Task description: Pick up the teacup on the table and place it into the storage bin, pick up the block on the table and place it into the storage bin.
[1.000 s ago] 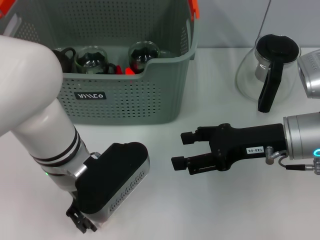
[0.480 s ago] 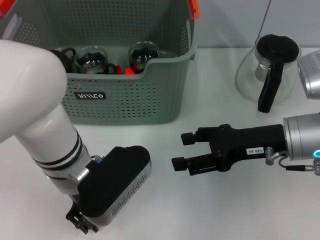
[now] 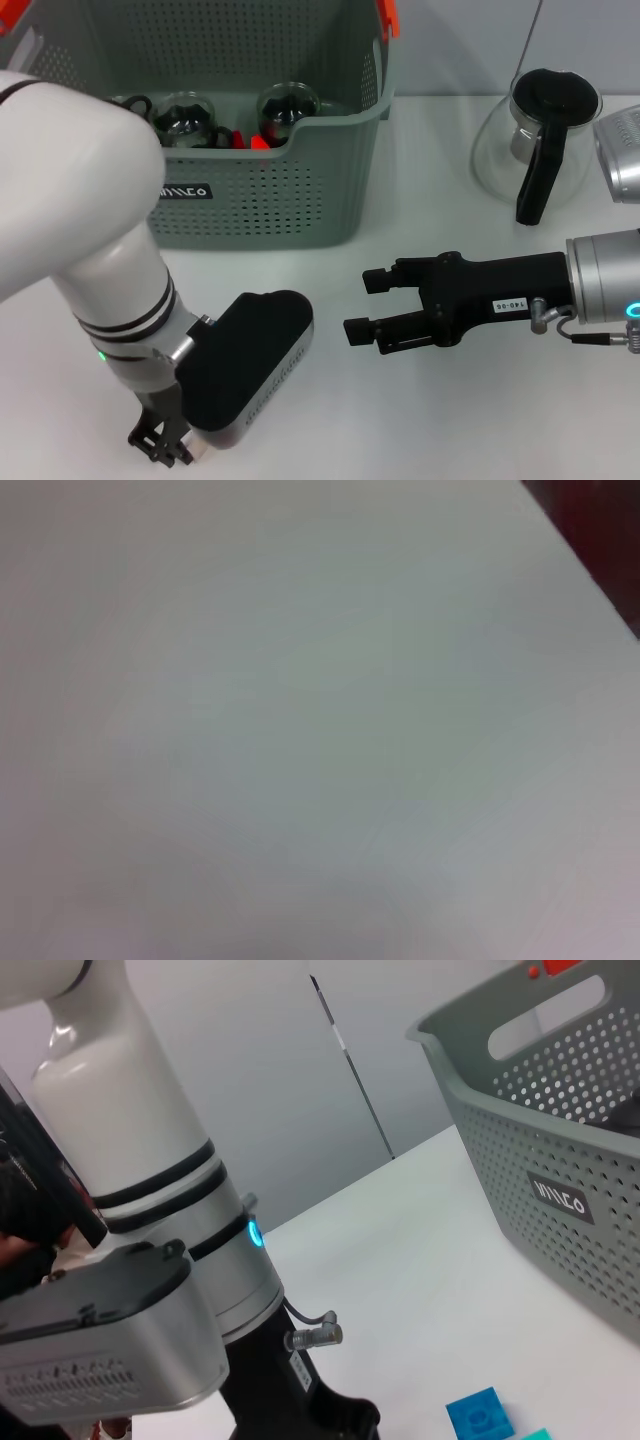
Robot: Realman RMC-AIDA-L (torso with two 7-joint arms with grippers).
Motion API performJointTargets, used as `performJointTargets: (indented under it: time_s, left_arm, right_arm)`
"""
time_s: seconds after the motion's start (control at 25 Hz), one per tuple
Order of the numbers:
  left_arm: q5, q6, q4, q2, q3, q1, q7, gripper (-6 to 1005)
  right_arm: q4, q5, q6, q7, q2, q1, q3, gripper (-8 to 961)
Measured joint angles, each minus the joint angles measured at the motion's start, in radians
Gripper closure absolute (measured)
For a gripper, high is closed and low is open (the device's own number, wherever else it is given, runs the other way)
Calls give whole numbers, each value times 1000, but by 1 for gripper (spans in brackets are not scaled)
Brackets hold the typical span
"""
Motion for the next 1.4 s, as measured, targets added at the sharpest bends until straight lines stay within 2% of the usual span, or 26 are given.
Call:
performJointTargets:
  time_s: [0.28, 0.44, 0.52, 0.56, 0.64, 0.76, 0.84, 0.92, 1.04, 1.08, 1.16, 1.32, 1.4]
  left_arm:
    - [-84, 85, 58, 0, -62, 3, -10, 589]
    - [-245, 240, 90, 0, -215, -18, -46, 596]
    - [-370, 314, 90, 1, -367, -44, -90, 595]
    - [-440, 339, 86, 2, -478, -60, -136, 594]
    - [-509, 343, 86, 5, -633, -79, -213, 593]
    - [-536, 275, 105, 23, -884, -116, -300, 591]
    - [-534, 183, 104, 50, -965, -132, -345, 590]
    - [-529, 34, 86, 90, -1002, -144, -423, 589]
    - [-517, -170, 23, 143, -975, -152, -530, 587]
    - [-507, -226, -4, 153, -963, -157, -557, 587]
    - [-475, -326, -54, 160, -953, -169, -588, 585]
    - [-401, -424, -101, 143, -949, -189, -599, 583]
    - [-376, -451, -99, 132, -947, -192, -605, 492]
  right_arm:
    - [0, 0, 0, -22, -2, 0, 0, 54]
    - [0, 0, -5, -24, -5, 0, 0, 54]
    - [0, -1, -9, -25, -8, 0, 0, 54]
    - [0, -1, -13, -25, -9, 0, 0, 54]
    - [-1, -2, -20, -25, -11, -2, 0, 54]
    - [-2, -2, -27, -25, -15, -7, 0, 54]
    - [-2, -2, -29, -25, -20, -9, 0, 55]
    - [-1, -2, -30, -25, -24, -10, 0, 55]
    - [-1, -2, -31, -30, -25, -11, 0, 55]
    - [-1, -2, -31, -33, -25, -11, -1, 55]
    - [-1, -2, -32, -38, -25, -11, -3, 55]
    - [0, -2, -33, -39, -25, -8, -6, 55]
    - [0, -2, -36, -40, -25, -6, -6, 55]
